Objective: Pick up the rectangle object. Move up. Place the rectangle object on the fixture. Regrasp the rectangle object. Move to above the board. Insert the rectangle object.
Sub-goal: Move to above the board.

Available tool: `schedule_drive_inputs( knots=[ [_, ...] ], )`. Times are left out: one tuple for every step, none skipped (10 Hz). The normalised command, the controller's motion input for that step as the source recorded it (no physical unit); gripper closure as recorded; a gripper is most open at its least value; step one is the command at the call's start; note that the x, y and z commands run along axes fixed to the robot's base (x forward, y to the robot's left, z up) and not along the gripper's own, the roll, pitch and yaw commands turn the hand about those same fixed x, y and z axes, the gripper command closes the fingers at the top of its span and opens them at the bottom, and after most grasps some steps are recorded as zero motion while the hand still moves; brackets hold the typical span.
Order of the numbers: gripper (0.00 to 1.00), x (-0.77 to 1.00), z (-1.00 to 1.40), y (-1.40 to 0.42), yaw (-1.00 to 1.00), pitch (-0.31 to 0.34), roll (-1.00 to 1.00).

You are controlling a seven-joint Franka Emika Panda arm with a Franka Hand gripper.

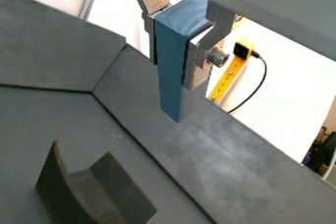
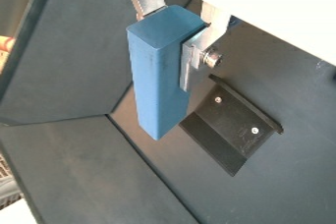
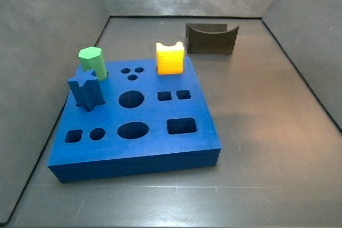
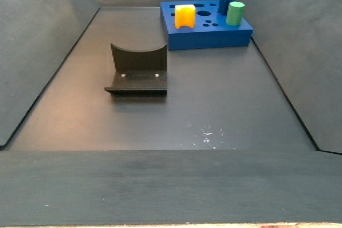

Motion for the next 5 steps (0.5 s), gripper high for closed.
schedule_drive_inputs(
  knots=[
    [1.0, 0.11, 1.0, -0.07, 0.11, 0.176, -0.07],
    [1.0, 0.1, 1.0, -0.07, 0.11, 0.167, -0.07],
    [1.0, 0.1, 1.0, -0.07, 0.1, 0.163, -0.07],
    [1.0, 0.09, 1.0, -0.07, 0.1, 0.155, -0.07],
    [1.0, 0.08, 1.0, -0.06, 0.1, 0.142, -0.08]
  ],
)
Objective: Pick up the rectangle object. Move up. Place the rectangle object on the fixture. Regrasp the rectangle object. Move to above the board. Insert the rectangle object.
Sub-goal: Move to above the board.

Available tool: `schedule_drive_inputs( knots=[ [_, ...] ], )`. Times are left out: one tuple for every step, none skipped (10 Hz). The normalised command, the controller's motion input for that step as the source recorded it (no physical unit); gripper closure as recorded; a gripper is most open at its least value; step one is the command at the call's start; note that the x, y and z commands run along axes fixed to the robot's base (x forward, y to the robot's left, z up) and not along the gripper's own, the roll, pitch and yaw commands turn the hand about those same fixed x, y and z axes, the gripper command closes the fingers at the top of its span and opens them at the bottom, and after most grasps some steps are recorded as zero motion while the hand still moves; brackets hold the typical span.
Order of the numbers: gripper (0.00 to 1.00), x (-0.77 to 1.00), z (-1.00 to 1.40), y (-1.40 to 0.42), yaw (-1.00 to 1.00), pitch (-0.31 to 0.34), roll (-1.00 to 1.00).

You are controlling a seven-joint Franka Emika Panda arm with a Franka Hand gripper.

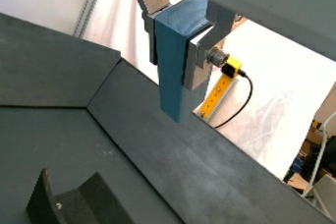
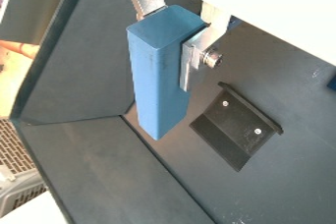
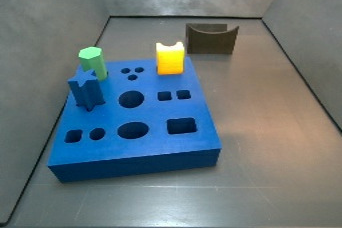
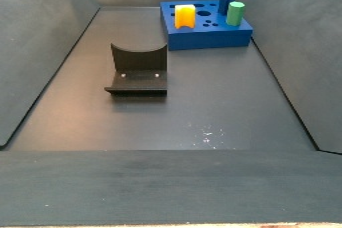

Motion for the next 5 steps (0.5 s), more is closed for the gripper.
schedule_drive_inputs(
  knots=[
    [1.0, 0.07, 1.0, -0.05, 0.09, 0.131, -0.09],
    [1.0, 0.05, 0.88, -0.04, 0.09, 0.125, -0.09],
    [1.0, 0.04, 0.74, -0.03, 0.08, 0.129, -0.1],
    [1.0, 0.03, 0.54, -0.03, 0.07, 0.143, -0.09],
    [1.0, 0.03, 0.44, -0.03, 0.07, 0.15, -0.1]
  ],
)
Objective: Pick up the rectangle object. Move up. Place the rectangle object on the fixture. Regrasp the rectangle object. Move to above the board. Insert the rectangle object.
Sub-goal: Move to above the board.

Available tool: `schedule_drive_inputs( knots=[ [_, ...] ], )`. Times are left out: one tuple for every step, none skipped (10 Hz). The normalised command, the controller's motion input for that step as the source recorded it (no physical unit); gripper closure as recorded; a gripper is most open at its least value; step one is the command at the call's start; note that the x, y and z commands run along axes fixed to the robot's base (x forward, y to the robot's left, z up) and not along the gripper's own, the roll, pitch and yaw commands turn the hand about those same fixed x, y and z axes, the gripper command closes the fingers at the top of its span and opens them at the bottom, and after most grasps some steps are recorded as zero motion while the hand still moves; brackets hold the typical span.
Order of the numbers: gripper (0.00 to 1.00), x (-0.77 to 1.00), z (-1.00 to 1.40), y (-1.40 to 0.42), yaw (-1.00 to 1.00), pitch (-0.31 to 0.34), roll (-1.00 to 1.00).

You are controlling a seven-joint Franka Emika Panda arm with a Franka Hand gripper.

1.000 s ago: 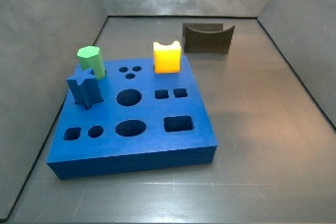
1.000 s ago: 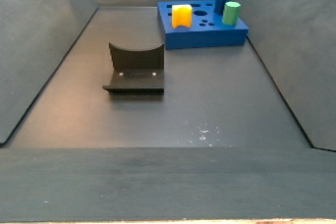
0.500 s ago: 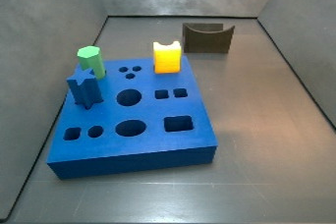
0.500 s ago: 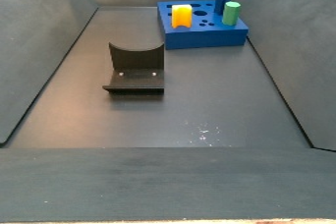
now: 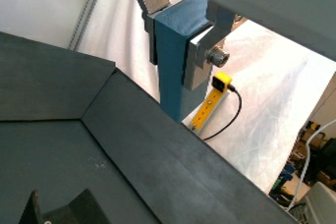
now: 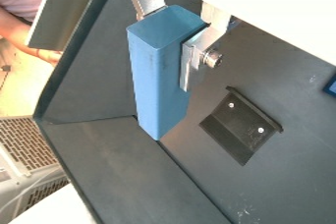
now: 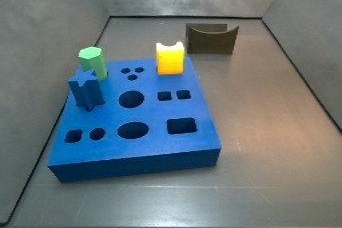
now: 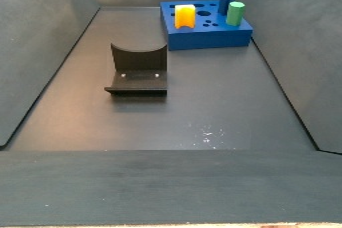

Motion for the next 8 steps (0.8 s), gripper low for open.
schedule_drive_inputs(
  knots=[
    [1.0, 0.03, 0.25, -0.02, 0.07, 0.161, -0.09],
    [1.0, -0.91, -0.76, -1.0, -0.12, -0.049, -1.0],
    [1.0, -0.93, -0.79, -1.0, -0.11, -0.079, -1.0],
    [1.0, -0.96, -0.79, -1.0, -0.11, -0.104, -1.0],
    [1.0, -1.0, -0.8, -0.98, -0.1, -0.13, -1.0],
    [1.0, -1.0, -0.79, -0.96, -0.1, -0.136, -1.0],
    [1.0, -1.0, -0.78, -0.94, -0.09, -0.15, -1.0],
    [1.0, -1.0, -0.77, -0.93, -0.09, -0.147, -1.0]
  ],
)
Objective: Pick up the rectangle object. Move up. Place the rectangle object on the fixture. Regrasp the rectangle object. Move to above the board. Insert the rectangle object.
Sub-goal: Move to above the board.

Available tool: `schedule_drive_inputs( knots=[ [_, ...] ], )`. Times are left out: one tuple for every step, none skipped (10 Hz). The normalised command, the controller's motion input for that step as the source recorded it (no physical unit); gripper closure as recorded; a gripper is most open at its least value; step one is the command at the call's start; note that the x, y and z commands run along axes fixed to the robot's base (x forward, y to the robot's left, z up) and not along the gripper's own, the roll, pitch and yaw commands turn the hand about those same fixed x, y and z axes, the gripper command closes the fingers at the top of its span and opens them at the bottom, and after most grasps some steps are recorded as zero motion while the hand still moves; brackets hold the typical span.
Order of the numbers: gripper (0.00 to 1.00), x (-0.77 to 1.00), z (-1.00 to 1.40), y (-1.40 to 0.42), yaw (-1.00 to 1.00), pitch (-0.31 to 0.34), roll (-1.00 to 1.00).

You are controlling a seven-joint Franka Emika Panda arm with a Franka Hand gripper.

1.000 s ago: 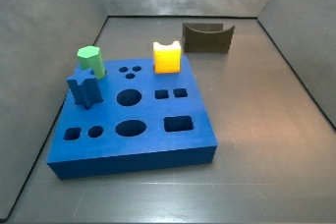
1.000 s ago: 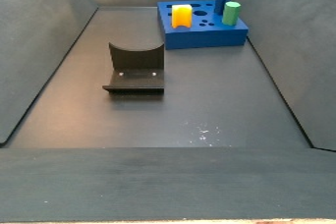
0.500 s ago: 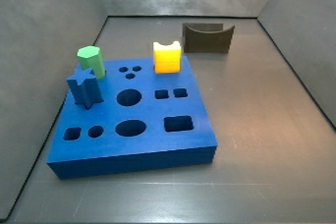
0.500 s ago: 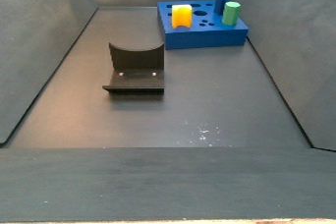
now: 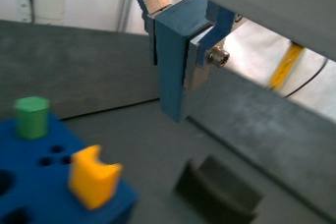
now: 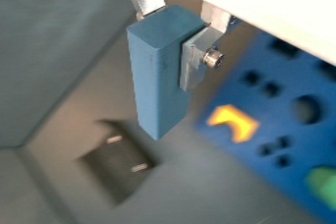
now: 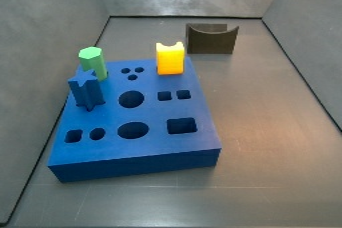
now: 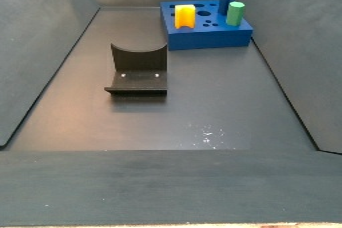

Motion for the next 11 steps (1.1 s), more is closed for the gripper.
schedule_drive_inputs(
  knots=[
    [1.0, -0.98, -0.72, -0.86, -0.08, -0.149, -1.0],
    [1.0, -0.79, -0.57, -0.68, -0.08, -0.152, -1.0],
    [1.0, -0.43, -0.28, -0.33, -0.07, -0.155, -1.0],
    [1.0, -0.27, -0.15, -0.17, -0.08, -0.142, -1.0],
    [1.0, -0.16, -0.07, -0.07, -0.08, -0.134, -1.0],
    [1.0, -0.13, -0.05, -0.04, -0.08, -0.136, -1.0],
    [1.0, -0.09, -0.02, 0.0, -0.07, -0.134, -1.0],
    [1.0, -0.07, -0.01, 0.02, -0.07, -0.136, -1.0],
    [1.0, -0.06, 0.0, 0.03, -0.07, -0.139, -1.0],
    [1.0, -0.06, 0.0, 0.03, -0.06, -0.139, -1.0],
    [1.0, -0.05, 0.01, 0.04, -0.05, -0.143, -1.0]
  ],
)
